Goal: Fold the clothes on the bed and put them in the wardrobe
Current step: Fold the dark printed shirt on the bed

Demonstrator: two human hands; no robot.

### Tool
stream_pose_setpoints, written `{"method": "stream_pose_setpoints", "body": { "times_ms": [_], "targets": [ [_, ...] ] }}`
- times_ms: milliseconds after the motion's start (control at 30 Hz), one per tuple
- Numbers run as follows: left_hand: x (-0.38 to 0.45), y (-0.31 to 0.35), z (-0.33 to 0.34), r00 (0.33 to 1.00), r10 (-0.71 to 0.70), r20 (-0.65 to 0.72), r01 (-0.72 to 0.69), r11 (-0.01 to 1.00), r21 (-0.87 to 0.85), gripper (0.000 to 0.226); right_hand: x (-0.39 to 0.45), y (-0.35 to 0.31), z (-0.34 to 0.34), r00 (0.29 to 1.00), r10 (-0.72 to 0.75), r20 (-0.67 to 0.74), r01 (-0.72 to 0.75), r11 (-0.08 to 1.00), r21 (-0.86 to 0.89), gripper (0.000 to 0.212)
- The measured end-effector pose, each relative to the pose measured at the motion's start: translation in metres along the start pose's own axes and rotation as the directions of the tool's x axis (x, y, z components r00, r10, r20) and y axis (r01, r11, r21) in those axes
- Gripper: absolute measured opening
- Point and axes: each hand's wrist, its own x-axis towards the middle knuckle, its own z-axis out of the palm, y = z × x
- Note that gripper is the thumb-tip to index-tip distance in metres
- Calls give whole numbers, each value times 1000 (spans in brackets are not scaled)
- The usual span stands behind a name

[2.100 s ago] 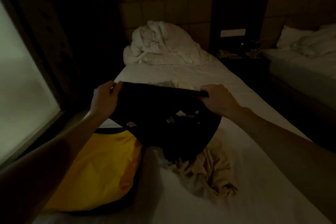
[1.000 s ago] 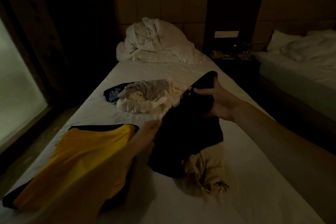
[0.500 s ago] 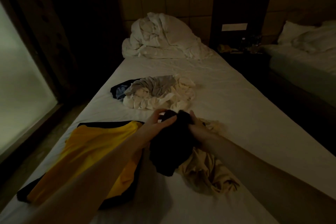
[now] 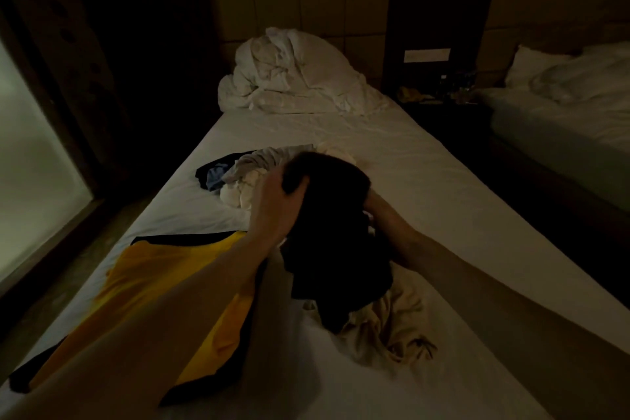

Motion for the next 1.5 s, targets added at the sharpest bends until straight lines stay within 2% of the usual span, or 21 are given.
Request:
{"method": "stream_pose_setpoints", "body": {
  "times_ms": [67, 200, 267, 367, 500, 567, 633, 700, 733, 800, 833, 867, 933, 967, 1067, 1167, 1267, 1334, 1400, 1467, 1500],
  "targets": [
    [11, 4, 0, 995, -86, -44, 87, 996, 7, 31, -9, 5, 8, 992, -66, 104, 73, 995, -67, 17],
    [24, 12, -3, 977, -211, 11, 211, 973, -96, 43, -20, 4, 20, 957, -53, 285, 89, 990, -113, 29],
    [28, 11, -7, 961, -275, 16, 274, 947, -169, 40, -15, 6, 20, 967, -20, 253, 110, 933, -344, 38],
    [30, 3, -20, 934, -356, -36, 343, 919, -192, 34, 4, 16, 2, 985, -108, 138, 175, 684, -709, 19],
    [30, -21, -28, 872, -477, -108, 427, 851, -308, 25, 6, 4, -20, 929, -314, -195, 52, 634, -772, 28],
    [30, -30, -25, 810, -583, -61, 511, 753, -414, 46, 5, -1, -23, 879, -362, -311, 28, 690, -724, 37],
    [30, -38, -22, 752, -659, -5, 571, 655, -495, 53, 0, -2, -18, 902, -309, -301, 46, 763, -645, 43],
    [32, -47, -24, 697, -717, 11, 604, 580, -547, 52, -10, -3, -13, 969, -213, -128, 79, 755, -651, 46],
    [32, -53, -28, 679, -734, 2, 611, 564, -555, 52, -14, -3, -14, 982, -191, 7, 130, 642, -756, 58],
    [31, -61, -38, 687, -725, -42, 590, 590, -552, 46, -11, 0, -23, 973, -145, 181, 216, 279, -936, 73],
    [30, -64, -44, 703, -709, -62, 574, 616, -540, 39, -7, 1, -29, 965, -164, 206, 230, 147, -962, 63],
    [28, -64, -50, 718, -692, -79, 571, 649, -503, 30, -3, 1, -33, 951, -230, 209, 237, 105, -966, 44],
    [26, -63, -61, 757, -643, -113, 563, 730, -388, 15, 3, -5, -38, 910, -394, 130, 236, 233, -943, 14],
    [25, -64, -64, 784, -609, -119, 550, 771, -322, 14, 4, -12, -35, 904, -424, 62, 228, 354, -907, 19],
    [22, -51, -68, 852, -519, -74, 500, 847, -181, 17, 5, -36, -22, 951, -301, -72, 157, 669, -726, 27],
    [22, -25, -70, 840, -542, -1, 523, 810, -267, 34, 9, -56, -21, 962, -226, -152, 105, 822, -560, 21],
    [30, 1, -77, 814, -550, 184, 568, 690, -449, 35, 11, -72, -25, 949, -226, -219, 90, 863, -497, 21],
    [35, 17, -83, 831, -426, 358, 556, 639, -532, 28, 15, -81, -30, 906, -312, -287, 122, 840, -528, 20],
    [42, 26, -87, 861, -314, 400, 488, 734, -473, 12, 18, -89, -37, 856, -392, -337, 175, 833, -524, 13],
    [53, 29, -89, 899, -208, 385, 290, 942, -167, 37, 20, -96, -41, 831, -418, -368, 210, 848, -487, 12],
    [59, 30, -86, 925, -143, 352, 155, 988, -4, 43, 24, -97, -44, 825, -419, -378, 202, 845, -496, 19]
  ]
}}
